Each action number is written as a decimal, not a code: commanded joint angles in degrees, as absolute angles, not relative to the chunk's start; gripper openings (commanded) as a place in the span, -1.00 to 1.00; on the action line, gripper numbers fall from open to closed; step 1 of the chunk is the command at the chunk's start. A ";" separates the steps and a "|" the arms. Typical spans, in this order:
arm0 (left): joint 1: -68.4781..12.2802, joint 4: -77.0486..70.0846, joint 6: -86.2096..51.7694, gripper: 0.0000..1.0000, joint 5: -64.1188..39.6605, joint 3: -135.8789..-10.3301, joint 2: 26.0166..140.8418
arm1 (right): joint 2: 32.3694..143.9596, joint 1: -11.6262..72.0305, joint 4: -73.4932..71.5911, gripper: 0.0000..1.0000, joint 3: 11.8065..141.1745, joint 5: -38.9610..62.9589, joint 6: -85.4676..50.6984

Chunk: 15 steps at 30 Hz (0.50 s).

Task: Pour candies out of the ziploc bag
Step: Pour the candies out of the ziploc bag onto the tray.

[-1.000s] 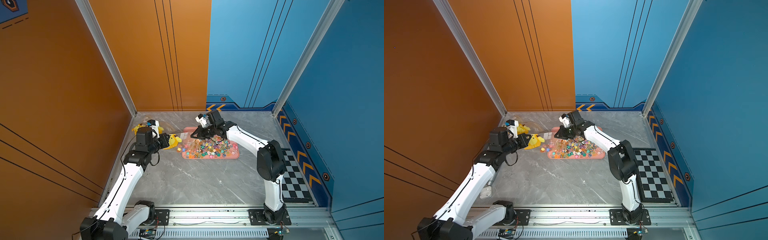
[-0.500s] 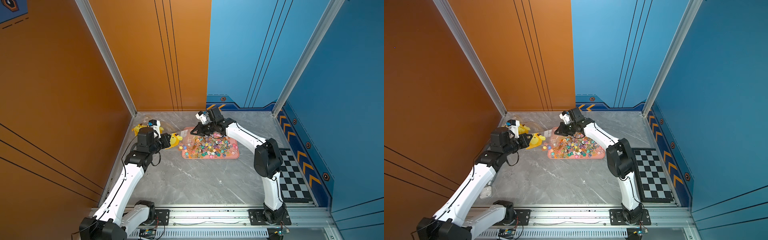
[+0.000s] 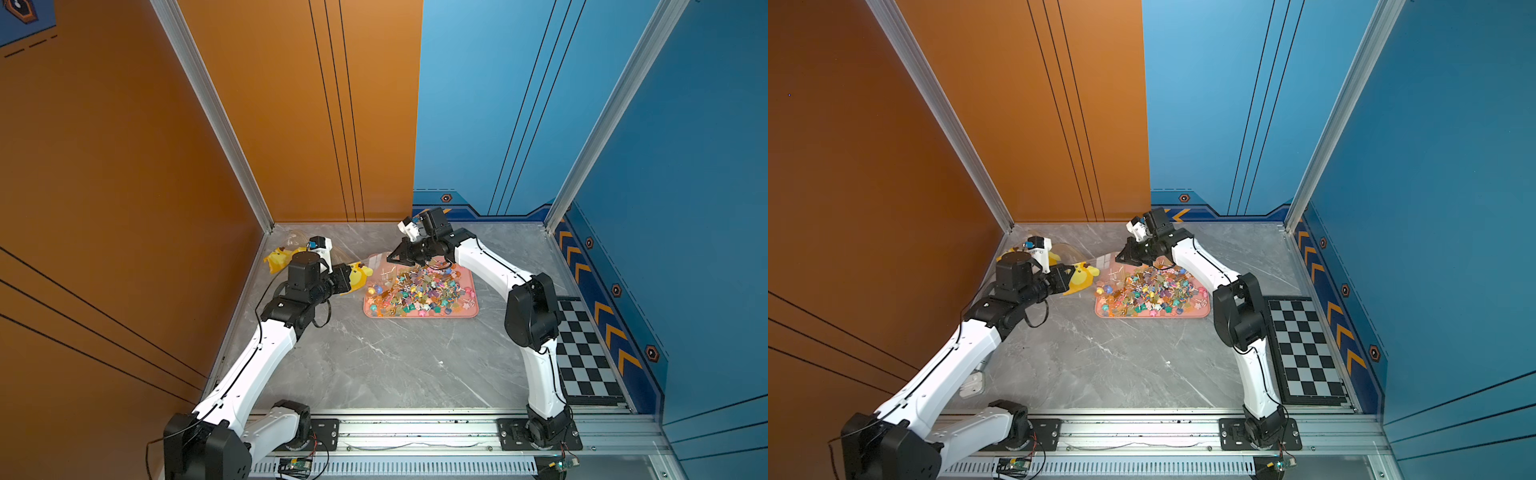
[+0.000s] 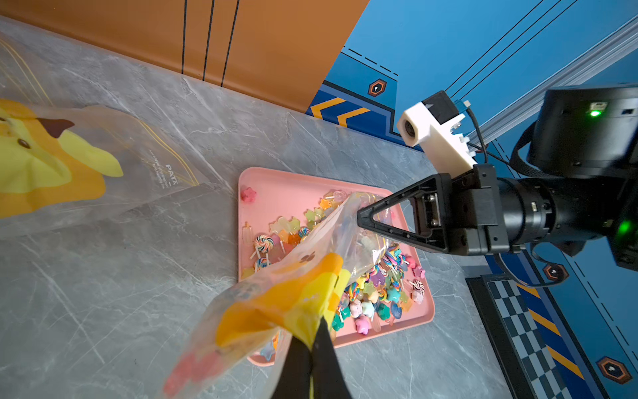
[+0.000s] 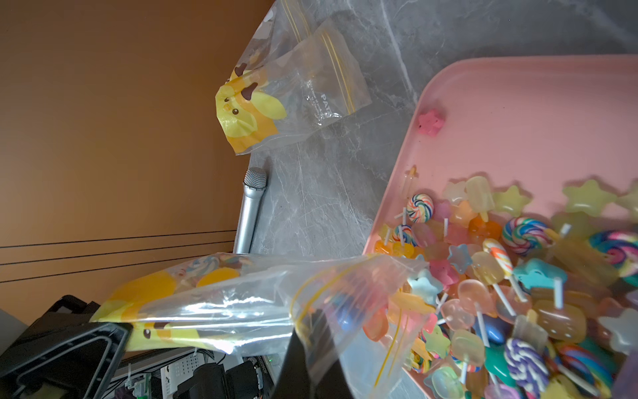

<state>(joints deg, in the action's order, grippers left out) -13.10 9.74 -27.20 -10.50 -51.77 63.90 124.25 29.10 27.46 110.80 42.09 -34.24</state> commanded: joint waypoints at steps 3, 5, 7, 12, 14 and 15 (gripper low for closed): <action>-13.82 7.05 -25.60 -1.00 -4.97 -55.69 64.78 | 126.65 23.92 32.82 -0.99 110.94 33.84 -32.05; -14.23 7.11 -25.15 -1.00 -4.73 -57.10 65.99 | 126.43 23.56 33.04 -0.99 110.74 33.71 -31.73; -14.58 7.12 -24.88 -1.00 -4.67 -58.57 67.28 | 126.77 22.92 33.04 -0.99 111.27 34.20 -31.73; -15.25 7.29 -24.36 -1.00 -4.50 -62.64 70.04 | 129.09 21.22 33.64 -0.99 114.43 36.35 -32.76; -15.55 7.64 -24.08 -1.00 -4.44 -64.00 71.42 | 129.62 20.93 33.84 -0.99 115.12 36.52 -32.87; -15.73 7.81 -23.95 -1.00 -4.53 -64.76 72.23 | 129.87 20.83 33.84 -0.99 115.45 36.74 -32.93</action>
<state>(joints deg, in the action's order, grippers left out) -16.27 9.67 -25.45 -8.99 -60.82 72.79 126.74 25.50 29.65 114.74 44.01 -33.19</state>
